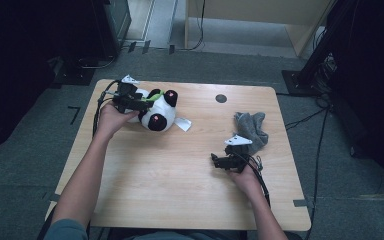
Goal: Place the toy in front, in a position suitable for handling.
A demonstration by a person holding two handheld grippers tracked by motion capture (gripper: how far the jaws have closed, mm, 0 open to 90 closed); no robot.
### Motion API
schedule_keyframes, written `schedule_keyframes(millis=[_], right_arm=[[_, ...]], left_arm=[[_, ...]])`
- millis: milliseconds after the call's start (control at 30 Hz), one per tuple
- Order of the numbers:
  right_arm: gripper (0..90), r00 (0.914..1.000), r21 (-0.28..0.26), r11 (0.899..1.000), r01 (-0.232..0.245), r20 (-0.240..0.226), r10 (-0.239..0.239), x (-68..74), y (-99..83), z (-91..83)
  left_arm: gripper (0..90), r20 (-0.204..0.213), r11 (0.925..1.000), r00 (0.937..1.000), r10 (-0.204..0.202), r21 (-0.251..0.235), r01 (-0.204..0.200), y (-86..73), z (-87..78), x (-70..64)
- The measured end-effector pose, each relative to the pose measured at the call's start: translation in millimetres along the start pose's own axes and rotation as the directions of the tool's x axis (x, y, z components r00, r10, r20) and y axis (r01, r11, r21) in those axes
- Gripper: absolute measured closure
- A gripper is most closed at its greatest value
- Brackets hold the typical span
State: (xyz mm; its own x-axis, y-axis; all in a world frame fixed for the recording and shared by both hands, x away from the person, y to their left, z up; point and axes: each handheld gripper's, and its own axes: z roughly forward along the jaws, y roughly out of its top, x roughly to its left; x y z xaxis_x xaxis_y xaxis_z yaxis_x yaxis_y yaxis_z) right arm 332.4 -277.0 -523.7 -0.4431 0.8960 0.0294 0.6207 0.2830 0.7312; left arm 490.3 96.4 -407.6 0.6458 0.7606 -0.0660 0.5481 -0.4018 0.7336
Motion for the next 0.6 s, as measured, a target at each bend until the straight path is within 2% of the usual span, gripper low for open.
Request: schedule_keyframes(millis=[133,300,467,600], right_arm=[[9.9,0.9999,0.000,1.000,-0.009,0.006,0.009,1.0,-0.3,-0.3],[9.8,0.9999,0.000,1.000,-0.012,0.011,0.012,1.4,-0.5,-0.5],[9.9,0.9998,0.000,1.000,-0.014,0.013,0.014,1.6,-0.6,-0.6],[9.9,0.9998,0.000,1.000,-0.014,0.013,0.014,1.6,-0.6,-0.6]], left_arm=[[36.0,0.009,1.0000,0.9999,-0.006,0.002,0.006,-3.5,10.4,3.8],[39.0,0.013,1.0000,0.9999,0.007,0.002,-0.007,-5.3,15.2,3.2],[46.6,0.052,1.0000,0.9986,-0.005,0.004,0.005,-9.1,17.9,7.6],[54.1,0.053,0.9998,0.9986,-0.007,-0.020,0.008,-15.9,17.3,6.8]])
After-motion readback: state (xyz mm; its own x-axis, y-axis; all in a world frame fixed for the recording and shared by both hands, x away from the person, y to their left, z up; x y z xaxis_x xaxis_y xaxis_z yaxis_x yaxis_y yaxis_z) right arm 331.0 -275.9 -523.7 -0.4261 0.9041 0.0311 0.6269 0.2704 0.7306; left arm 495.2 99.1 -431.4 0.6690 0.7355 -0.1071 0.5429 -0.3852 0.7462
